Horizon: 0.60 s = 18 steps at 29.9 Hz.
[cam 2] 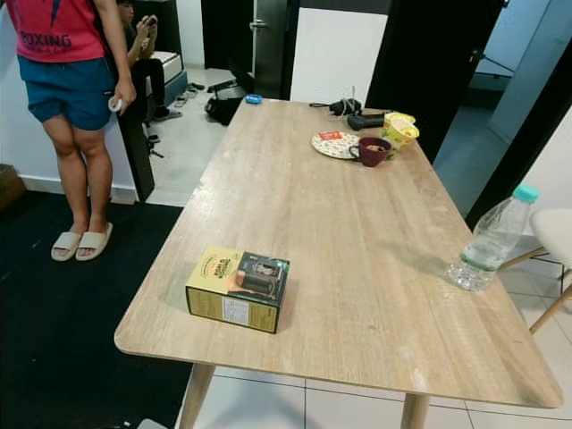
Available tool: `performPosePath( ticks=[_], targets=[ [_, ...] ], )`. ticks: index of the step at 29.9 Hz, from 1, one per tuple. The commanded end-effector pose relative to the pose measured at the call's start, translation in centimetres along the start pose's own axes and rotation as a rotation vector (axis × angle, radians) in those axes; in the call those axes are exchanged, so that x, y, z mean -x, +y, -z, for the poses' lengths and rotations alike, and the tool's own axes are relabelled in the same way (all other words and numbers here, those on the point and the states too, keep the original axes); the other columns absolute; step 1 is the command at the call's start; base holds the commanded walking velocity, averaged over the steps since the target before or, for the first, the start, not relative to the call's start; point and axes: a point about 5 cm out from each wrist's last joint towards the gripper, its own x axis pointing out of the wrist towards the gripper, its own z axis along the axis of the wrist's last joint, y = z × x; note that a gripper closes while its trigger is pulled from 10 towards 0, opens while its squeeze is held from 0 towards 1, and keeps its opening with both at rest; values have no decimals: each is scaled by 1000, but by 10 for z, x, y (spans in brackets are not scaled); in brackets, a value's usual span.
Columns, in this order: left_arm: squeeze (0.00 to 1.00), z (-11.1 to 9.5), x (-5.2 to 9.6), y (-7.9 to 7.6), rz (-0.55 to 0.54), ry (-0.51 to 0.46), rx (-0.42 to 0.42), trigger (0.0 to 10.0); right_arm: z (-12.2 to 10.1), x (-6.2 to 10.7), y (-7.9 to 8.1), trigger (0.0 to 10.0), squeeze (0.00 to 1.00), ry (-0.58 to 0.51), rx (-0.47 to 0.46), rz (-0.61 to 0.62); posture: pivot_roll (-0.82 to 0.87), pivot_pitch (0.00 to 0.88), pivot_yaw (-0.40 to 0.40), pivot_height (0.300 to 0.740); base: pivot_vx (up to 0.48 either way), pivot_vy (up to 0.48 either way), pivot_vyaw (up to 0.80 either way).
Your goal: Restocking fridge
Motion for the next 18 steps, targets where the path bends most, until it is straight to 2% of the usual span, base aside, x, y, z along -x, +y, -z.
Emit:
performPosePath(
  ticks=[1, 3, 4, 5, 6, 7, 8, 9, 10, 11, 12, 13, 14, 18],
  targets=[
    [0, 15, 0, -18, 65, 63, 3, 10000, 10, 4, 8, 10000, 0, 27, 23, -35, 35, 0, -110, 740, 0, 0, 0],
    [0, 15, 0, -18, 65, 64, 1, 10000, 28, 14, 24, 10000, 0, 74, 49, -95, 35, 0, -109, 740, 0, 0, 0],
    [0, 15, 0, -18, 65, 64, 1, 10000, 28, 14, 24, 10000, 0, 74, 49, -95, 35, 0, -109, 740, 0, 0, 0],
    [0, 15, 0, -18, 65, 65, 0, 10000, 36, 19, 31, 9412, 0, 94, 55, -131, 33, 0, -107, 740, 0, 0, 0],
    [0, 15, 0, -18, 66, 65, -1, 10000, 44, 24, 39, 0, 0, 116, 65, -168, 33, 0, -108, 740, 0, 0, 0],
    [0, 15, 0, -18, 66, 65, -1, 10000, 44, 24, 39, 0, 0, 116, 65, -168, 33, 0, -108, 740, 0, 0, 0],
    [0, 15, 0, -18, 66, 65, -1, 10000, 53, 30, 47, 0, 0, 147, 62, -206, 35, 0, -108, 740, 0, 0, 0],
    [0, 14, 0, -18, 66, 64, -1, 10000, 63, 41, 61, 0, 0, 174, 78, -273, 34, 0, -107, 740, 0, 0, 0],
    [0, 14, 0, -18, 66, 64, -1, 10000, 63, 41, 61, 0, 0, 174, 78, -273, 34, 0, -107, 740, 0, 0, 0],
    [0, 14, 0, -18, 65, 63, 0, 10000, 73, 55, 79, 0, 0, 191, 121, -367, 31, 0, -106, 740, 0, 0, 0],
    [0, 14, 0, -18, 65, 63, 0, 10000, 73, 55, 79, 0, 0, 191, 121, -367, 31, 0, -106, 740, 0, 0, 0],
    [0, 13, -1, -18, 65, 62, 7, 10000, 91, 78, 103, 3059, 0, 228, 199, -489, 30, 0, -105, 740, 0, 0, 0],
    [0, 12, -1, -17, 61, 55, 10, 10000, 97, 88, 112, 10000, 0, 251, 205, -537, 29, 0, -103, 740, 0, 0, 0],
    [0, 9, -1, -17, 55, 42, 23, 10000, 104, 106, 129, 10000, 0, 252, 250, -619, 29, 0, -99, 740, 0, 0, 0]
  ],
)
